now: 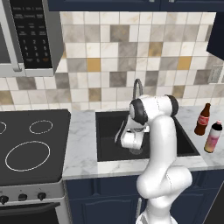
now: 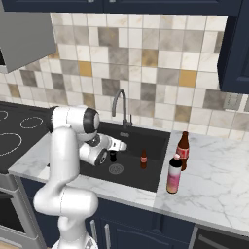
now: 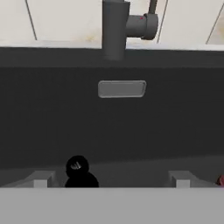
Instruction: Place the large bottle from the dining counter next to the other large bottle outside the sink, and place the small bottle from the dining counter next to the other small bottle inside the sink.
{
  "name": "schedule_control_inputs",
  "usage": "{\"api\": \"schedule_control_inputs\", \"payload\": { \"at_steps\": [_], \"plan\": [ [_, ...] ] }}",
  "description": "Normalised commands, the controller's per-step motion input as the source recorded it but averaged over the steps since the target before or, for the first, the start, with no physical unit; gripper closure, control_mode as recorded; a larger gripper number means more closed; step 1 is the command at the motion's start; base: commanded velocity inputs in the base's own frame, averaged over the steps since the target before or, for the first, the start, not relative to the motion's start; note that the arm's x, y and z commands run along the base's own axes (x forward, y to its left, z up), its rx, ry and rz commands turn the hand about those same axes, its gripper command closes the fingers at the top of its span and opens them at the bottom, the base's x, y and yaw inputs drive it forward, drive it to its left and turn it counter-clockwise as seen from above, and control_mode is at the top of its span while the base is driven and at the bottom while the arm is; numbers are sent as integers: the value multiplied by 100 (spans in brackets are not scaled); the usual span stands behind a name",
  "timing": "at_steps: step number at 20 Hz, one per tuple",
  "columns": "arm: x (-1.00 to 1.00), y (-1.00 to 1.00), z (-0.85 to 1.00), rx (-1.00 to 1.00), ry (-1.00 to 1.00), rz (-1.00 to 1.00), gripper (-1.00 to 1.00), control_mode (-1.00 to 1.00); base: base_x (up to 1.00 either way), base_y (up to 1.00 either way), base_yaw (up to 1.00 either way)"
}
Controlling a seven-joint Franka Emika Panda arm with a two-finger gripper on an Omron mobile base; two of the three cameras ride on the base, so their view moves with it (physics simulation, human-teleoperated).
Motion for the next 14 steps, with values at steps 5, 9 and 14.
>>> {"api": "schedule_control_inputs", "payload": {
  "at_steps": [5, 9, 14],
  "plan": [
    [-59, 24, 71, 1, -21, 0, -100, -100, 0, 0, 0],
    [-73, 66, 14, 0, -10, 2, -100, -100, 0, 0, 0],
    [-84, 86, 0, 0, -9, 2, -100, -100, 0, 0, 0]
  ]
}}
